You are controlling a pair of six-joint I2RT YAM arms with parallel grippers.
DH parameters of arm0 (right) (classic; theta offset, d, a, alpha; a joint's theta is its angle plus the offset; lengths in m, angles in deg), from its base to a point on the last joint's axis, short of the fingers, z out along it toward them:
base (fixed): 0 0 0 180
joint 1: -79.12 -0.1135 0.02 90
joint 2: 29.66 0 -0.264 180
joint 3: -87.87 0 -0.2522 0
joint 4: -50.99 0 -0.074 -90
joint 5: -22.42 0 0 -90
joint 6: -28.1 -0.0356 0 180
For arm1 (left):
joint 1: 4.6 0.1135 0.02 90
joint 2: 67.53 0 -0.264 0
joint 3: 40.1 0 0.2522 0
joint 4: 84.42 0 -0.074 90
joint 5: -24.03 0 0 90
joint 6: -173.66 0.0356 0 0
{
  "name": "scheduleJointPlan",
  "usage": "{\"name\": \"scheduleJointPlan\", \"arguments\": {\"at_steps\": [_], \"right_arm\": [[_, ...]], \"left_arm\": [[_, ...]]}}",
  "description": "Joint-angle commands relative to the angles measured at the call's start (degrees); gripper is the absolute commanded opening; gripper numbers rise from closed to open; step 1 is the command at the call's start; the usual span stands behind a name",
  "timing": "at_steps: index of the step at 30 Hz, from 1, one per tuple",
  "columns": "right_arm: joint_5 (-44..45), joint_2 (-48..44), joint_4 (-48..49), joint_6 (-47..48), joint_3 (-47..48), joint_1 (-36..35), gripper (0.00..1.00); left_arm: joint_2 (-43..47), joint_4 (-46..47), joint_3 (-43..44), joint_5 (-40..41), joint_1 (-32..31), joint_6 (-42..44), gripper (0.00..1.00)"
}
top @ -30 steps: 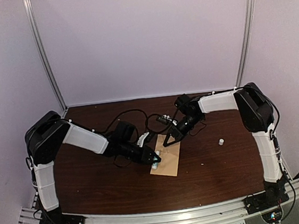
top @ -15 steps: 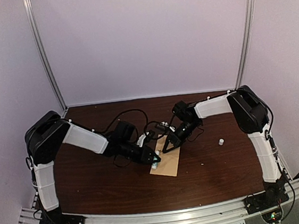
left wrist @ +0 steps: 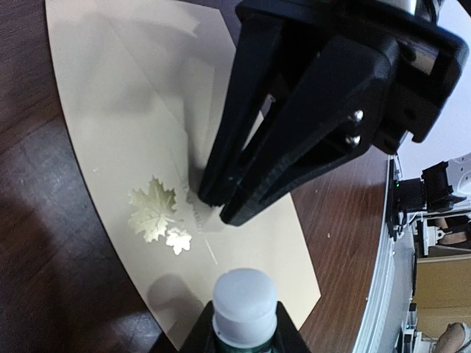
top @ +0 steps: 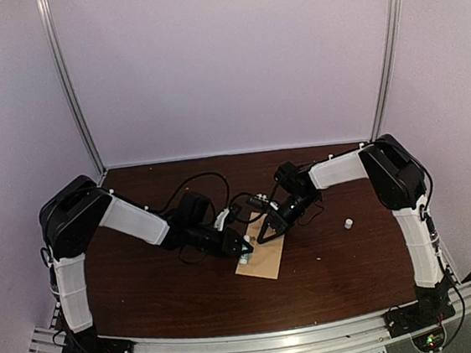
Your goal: Place the letter into the envelope and seal it
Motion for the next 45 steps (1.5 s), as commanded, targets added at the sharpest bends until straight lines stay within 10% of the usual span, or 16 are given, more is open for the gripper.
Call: {"name": "scheduleJointPlan", "arguments": {"at_steps": [1,45], "right_arm": [[4.3,0.9,-2.6,-0.4,-3.0,-0.7,0.12],[3.1,0.6,-6.0,1.6,-0.9,0.9,0.13]], "left_arm": [[-0.1,11.0,-1.8,-0.2,0.7,-6.9,0.0],[-6.8,3.8,2.0,4.1,1.8,-7.2,0.0]]}}
